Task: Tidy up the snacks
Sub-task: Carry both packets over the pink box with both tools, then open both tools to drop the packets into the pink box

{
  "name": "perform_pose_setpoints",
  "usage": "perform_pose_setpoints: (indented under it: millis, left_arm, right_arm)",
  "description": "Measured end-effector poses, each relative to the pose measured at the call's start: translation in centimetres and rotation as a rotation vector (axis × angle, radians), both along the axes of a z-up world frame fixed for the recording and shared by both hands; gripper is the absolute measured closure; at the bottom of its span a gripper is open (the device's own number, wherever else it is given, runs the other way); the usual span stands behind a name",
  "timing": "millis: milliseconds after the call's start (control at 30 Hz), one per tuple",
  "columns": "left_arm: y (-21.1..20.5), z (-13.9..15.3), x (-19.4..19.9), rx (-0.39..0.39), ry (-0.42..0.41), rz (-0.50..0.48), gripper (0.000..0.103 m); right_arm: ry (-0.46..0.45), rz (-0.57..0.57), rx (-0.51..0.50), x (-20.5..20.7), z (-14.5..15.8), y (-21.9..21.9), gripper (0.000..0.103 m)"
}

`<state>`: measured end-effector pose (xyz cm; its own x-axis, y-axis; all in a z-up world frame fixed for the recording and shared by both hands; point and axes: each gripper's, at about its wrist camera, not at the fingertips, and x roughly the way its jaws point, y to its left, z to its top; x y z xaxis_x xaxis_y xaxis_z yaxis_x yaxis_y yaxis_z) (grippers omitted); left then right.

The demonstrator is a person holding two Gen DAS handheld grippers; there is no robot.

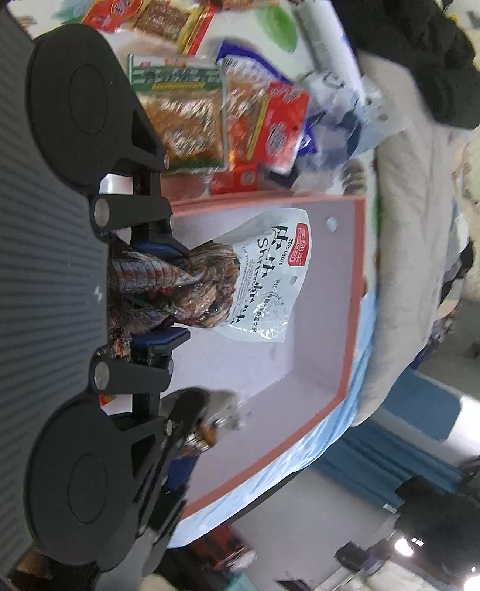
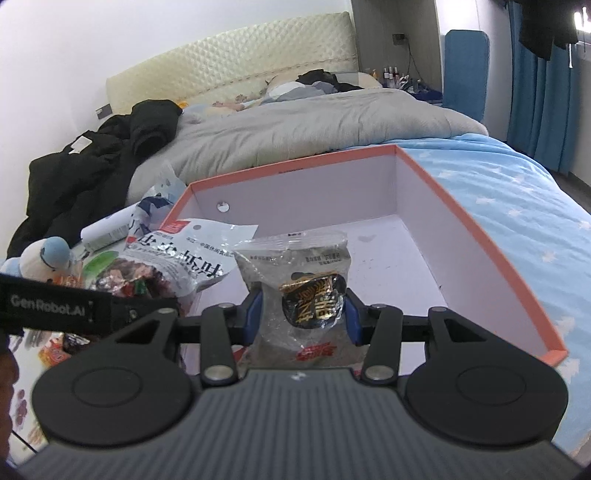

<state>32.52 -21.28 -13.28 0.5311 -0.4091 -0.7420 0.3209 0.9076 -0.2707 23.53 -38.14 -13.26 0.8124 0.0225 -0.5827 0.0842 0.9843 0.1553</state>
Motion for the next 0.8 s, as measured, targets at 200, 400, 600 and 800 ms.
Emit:
perform_pose_setpoints:
  millis: [200,400,600,800]
  left_arm:
    - [0.5,1.2,-1.0,-0.024,-0.022,-0.02,0.043]
    - [2.1,4.2,-4.2,-0.037,-0.091,-0.015,0.042]
    - [4.8,7.1,-8.5,-0.057,-0.144,-0.004,0.042]
    - [7.8,9.3,-13.0,-0.066,-0.186,0.005,0.042]
  right_arm:
    - [0.009,-0.019,-0.015,-0.4,0.2,-0.1,0.045]
    - [-0.033,-0.019,-0.011,-2.6,2.3,0.3,0.033]
    - [-0.076,-0.01,-0.028,-6.3,5.1,2.0,0.033]
    - [-0.111,0.005,-0.027,-10.5,6.9,4.2,0.033]
